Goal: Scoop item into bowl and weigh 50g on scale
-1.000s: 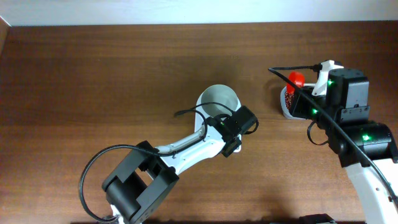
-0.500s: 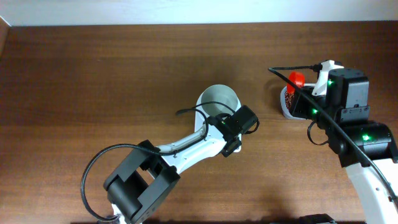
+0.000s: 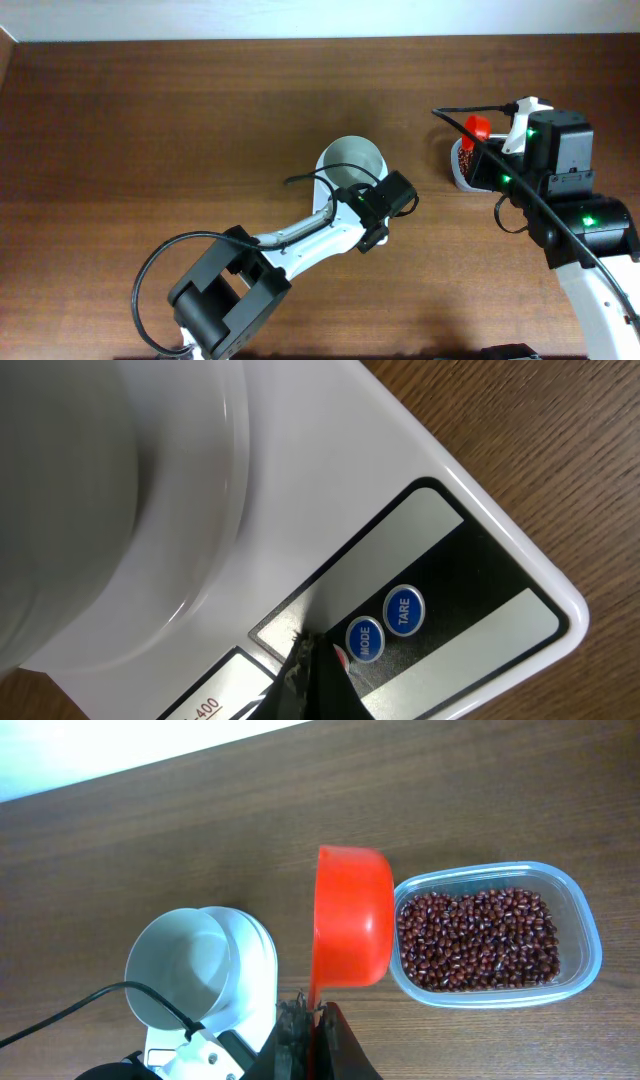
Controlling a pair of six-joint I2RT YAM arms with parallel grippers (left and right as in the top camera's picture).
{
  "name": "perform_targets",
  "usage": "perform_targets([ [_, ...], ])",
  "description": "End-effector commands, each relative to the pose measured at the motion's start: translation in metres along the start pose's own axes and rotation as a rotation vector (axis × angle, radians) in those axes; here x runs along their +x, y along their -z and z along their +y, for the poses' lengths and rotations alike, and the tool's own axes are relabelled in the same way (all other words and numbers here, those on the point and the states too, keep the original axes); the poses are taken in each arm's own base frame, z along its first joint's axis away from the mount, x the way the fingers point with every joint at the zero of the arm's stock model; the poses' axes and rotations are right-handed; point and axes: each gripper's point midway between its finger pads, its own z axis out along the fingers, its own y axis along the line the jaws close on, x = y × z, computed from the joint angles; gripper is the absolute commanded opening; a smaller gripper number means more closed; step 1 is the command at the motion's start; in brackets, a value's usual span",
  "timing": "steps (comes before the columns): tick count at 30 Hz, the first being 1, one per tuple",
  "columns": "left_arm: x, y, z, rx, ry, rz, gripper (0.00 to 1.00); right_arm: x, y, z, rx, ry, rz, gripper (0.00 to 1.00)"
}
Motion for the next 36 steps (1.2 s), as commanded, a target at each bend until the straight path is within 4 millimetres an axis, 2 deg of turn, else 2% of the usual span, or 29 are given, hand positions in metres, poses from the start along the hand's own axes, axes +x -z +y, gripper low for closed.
perform_targets([
  [1, 0.028, -0.032, -0.024, 0.074, -0.045, 0.104, 0.0, -0.008, 0.004, -0.001, 0.009, 0.007, -0.023, 0.04],
  [9, 0.023, -0.027, -0.022, 0.072, -0.041, 0.087, 0.0, -0.012, 0.004, 0.0, 0.005, 0.008, -0.039, 0.04],
  [11, 0.013, -0.014, -0.018, 0.068, -0.032, 0.043, 0.0, -0.013, 0.004, 0.0, 0.003, 0.008, -0.042, 0.04],
  [14, -0.006, 0.018, -0.009, 0.062, -0.012, -0.051, 0.0, -0.014, 0.004, 0.0, 0.003, 0.008, -0.045, 0.04],
  [19, -0.024, 0.062, 0.004, 0.053, 0.015, -0.172, 0.0, -0.015, 0.004, 0.001, 0.0, 0.008, -0.052, 0.04],
  [20, -0.025, 0.065, 0.004, 0.053, 0.016, -0.18, 0.0, -0.015, 0.004, 0.001, 0.0, 0.008, -0.052, 0.04],
  [36, -0.016, 0.061, 0.003, 0.055, 0.011, -0.153, 0.0, -0.018, 0.004, 0.002, -0.002, 0.008, -0.06, 0.04],
])
